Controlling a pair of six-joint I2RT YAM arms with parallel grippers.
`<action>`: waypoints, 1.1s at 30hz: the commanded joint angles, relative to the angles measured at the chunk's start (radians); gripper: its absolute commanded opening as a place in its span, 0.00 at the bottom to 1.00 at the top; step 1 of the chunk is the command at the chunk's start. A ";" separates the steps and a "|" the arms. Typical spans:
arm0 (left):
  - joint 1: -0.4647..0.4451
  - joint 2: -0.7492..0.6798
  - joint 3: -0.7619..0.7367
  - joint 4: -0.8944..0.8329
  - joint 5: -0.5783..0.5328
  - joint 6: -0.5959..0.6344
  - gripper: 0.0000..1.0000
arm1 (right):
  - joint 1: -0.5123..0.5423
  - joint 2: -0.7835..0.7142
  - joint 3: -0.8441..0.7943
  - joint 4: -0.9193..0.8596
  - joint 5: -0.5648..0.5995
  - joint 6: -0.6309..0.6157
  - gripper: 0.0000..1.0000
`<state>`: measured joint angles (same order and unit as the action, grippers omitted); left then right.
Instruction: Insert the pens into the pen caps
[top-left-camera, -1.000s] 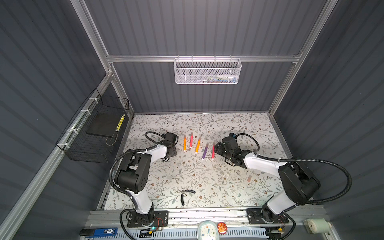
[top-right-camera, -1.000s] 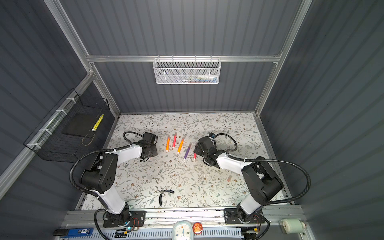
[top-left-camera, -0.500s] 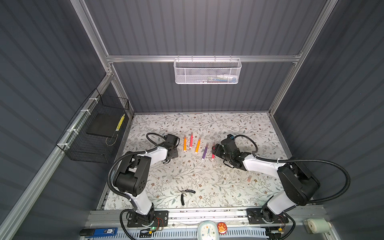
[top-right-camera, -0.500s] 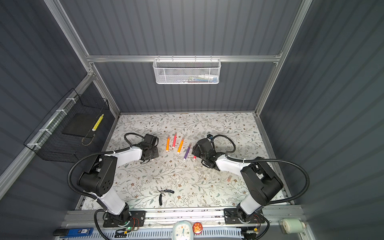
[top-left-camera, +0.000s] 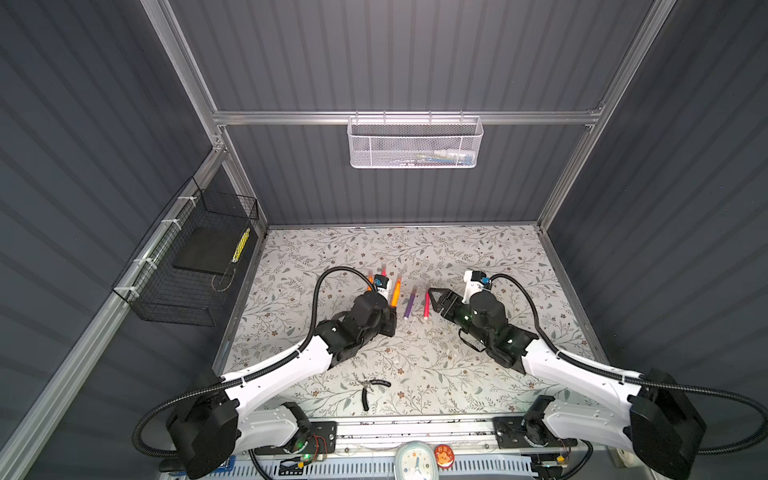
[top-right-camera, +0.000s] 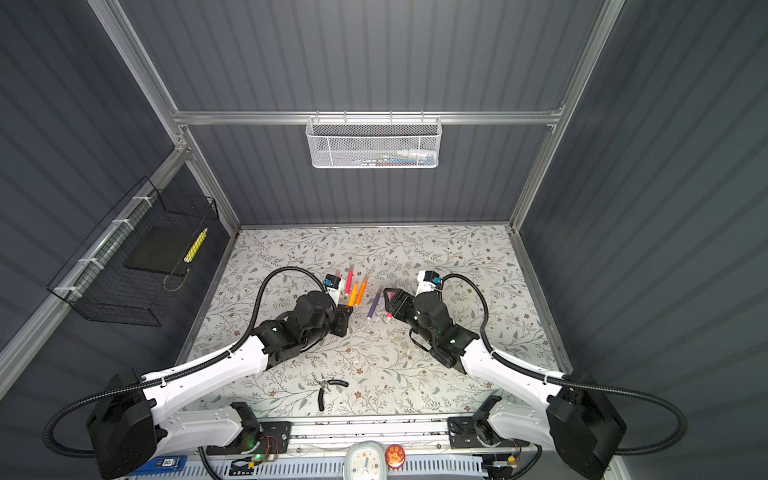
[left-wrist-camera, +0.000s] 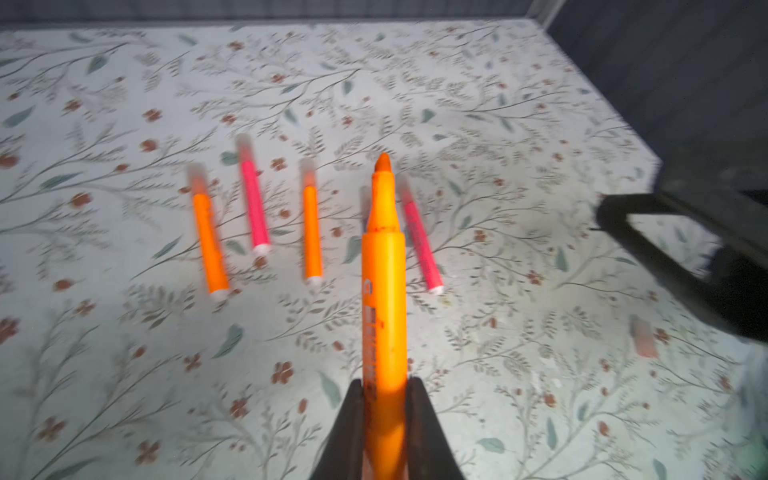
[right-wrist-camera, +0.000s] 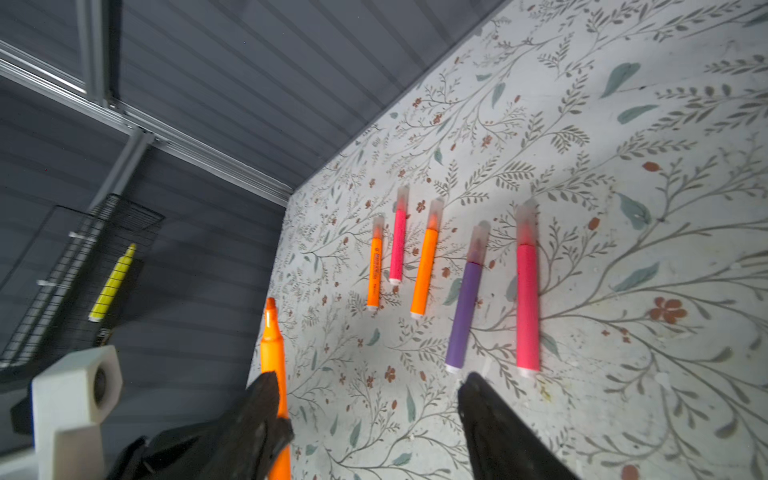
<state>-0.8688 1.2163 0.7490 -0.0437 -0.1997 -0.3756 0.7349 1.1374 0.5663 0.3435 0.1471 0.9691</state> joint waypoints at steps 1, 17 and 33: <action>-0.042 -0.010 -0.073 0.181 0.118 0.066 0.00 | 0.027 -0.044 -0.045 0.034 0.024 0.024 0.71; -0.157 0.104 -0.074 0.335 0.116 0.114 0.00 | 0.115 0.078 -0.024 0.101 0.051 0.072 0.61; -0.162 0.148 -0.094 0.395 0.136 0.110 0.43 | 0.145 0.090 -0.003 0.063 0.078 0.073 0.06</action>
<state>-1.0248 1.3357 0.6449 0.3122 -0.0731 -0.2714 0.8692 1.2335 0.5354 0.4179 0.2062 1.0477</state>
